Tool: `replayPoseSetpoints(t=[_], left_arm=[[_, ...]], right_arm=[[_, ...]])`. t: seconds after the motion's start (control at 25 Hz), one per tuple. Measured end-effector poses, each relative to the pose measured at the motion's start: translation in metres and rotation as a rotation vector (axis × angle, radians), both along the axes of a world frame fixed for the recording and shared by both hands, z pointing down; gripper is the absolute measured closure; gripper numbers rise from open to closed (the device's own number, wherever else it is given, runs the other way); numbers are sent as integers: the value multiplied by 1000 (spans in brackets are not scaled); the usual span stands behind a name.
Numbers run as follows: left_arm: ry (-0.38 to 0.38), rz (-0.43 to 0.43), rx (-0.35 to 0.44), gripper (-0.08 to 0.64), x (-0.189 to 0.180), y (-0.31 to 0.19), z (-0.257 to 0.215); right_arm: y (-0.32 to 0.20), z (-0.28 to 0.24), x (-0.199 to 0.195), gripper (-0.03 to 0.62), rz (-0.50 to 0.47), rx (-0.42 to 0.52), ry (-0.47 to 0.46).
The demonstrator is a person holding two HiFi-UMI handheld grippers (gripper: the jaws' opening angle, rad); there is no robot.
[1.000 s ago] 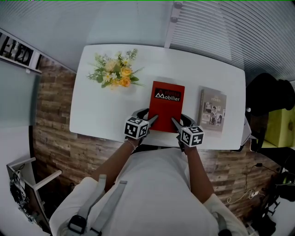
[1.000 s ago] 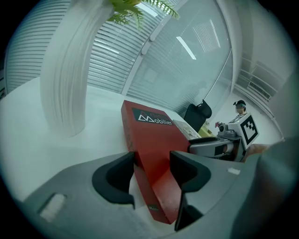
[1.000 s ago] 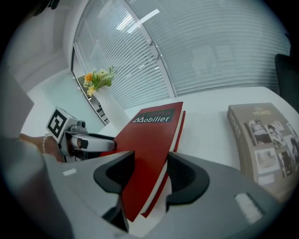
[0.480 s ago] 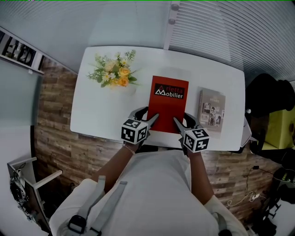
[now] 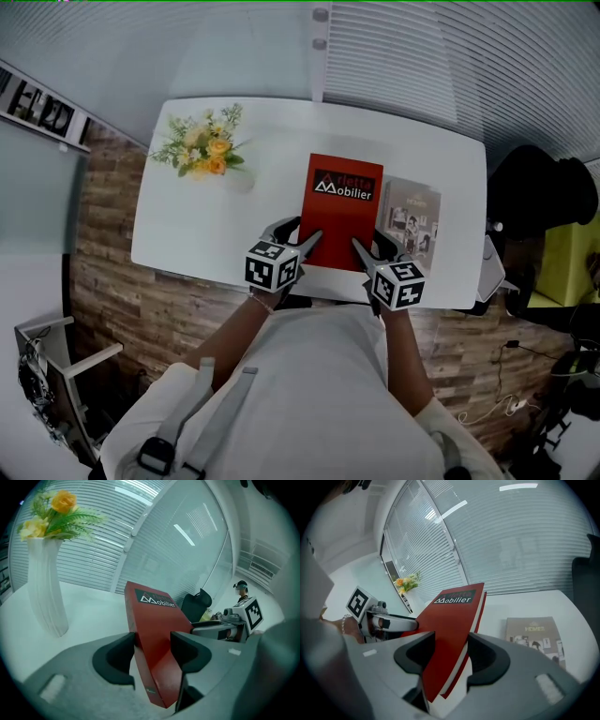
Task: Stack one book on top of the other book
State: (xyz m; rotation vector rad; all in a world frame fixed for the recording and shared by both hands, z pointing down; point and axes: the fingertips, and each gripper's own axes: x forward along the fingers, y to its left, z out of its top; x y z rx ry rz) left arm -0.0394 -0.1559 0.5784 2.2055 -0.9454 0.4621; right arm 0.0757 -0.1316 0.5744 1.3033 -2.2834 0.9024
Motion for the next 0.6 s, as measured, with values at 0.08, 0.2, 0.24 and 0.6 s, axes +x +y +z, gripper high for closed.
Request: replayPoseSetpoints(t=[0.08, 0.2, 0.24, 0.6], left_arm=[[-3, 5, -2, 311, 27, 3, -2], [-6, 8, -6, 311, 64, 6, -6], [-6, 8, -6, 311, 72, 7, -7], [-20, 1, -7, 311, 169, 18, -12]], right_arm=[[3, -2, 26, 377, 4, -3, -1], [7, -5, 63, 376, 9, -4, -1], [8, -7, 72, 377, 11, -5, -1], [19, -10, 168, 376, 6, -8, -13]])
